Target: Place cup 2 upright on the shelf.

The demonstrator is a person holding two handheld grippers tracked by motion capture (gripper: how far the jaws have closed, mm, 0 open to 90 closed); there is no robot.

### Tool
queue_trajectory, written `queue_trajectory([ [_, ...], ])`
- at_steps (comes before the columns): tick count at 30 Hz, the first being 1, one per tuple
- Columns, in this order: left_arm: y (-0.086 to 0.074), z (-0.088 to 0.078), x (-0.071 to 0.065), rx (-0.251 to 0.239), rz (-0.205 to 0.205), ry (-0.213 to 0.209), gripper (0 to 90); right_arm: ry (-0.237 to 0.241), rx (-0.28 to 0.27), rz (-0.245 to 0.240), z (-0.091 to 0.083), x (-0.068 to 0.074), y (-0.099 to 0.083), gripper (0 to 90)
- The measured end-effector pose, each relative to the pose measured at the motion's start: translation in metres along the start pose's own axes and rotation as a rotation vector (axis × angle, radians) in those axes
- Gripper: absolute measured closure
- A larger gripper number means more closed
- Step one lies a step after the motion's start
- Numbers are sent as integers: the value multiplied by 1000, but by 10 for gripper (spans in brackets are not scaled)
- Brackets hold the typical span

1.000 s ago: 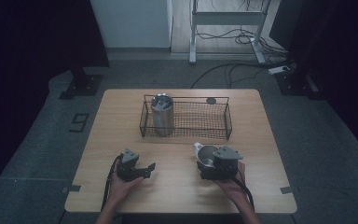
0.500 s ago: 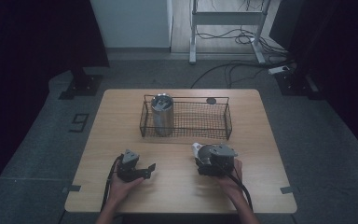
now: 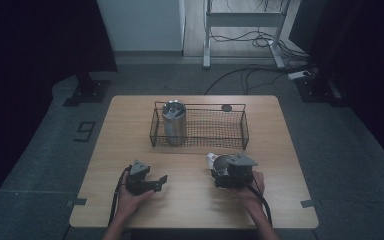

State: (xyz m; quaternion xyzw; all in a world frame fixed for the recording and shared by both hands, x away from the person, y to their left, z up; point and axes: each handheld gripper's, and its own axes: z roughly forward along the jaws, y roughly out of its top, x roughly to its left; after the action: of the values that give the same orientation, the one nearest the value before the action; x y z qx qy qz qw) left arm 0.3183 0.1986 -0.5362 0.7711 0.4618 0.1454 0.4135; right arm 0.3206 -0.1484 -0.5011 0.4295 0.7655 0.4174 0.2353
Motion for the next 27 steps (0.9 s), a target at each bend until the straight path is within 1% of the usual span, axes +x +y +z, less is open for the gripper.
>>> queue_trajectory([
  [1, 0, 1, 0, 3, -1, 2, 156, 5, -1, 13, -1, -2, 0, 56],
  [2, -1, 1, 1, 6, 0, 3, 156, 5, -1, 13, -1, -2, 0, 56],
  [4, -1, 2, 1, 8, -5, 3, 156, 15, 1, 31, -2, -5, 0, 56],
  [10, -1, 1, 2, 4, -7, 4, 156, 16, -2, 45, -5, -10, 1, 56],
  [14, -2, 2, 2, 8, -4, 6, 156, 41, -22, 70, -12, -15, 4, 56],
  [22, -2, 2, 3, 8, -6, 6, 156, 45, -48, 54, -21, -17, 8, 57],
  [23, -2, 2, 3, 7, -8, 5, 156, 42, -52, 42, -23, -17, 9, 57],
  [27, -3, 2, 3, 9, -8, 7, 156, 29, -60, 29, -25, -17, 10, 56],
])
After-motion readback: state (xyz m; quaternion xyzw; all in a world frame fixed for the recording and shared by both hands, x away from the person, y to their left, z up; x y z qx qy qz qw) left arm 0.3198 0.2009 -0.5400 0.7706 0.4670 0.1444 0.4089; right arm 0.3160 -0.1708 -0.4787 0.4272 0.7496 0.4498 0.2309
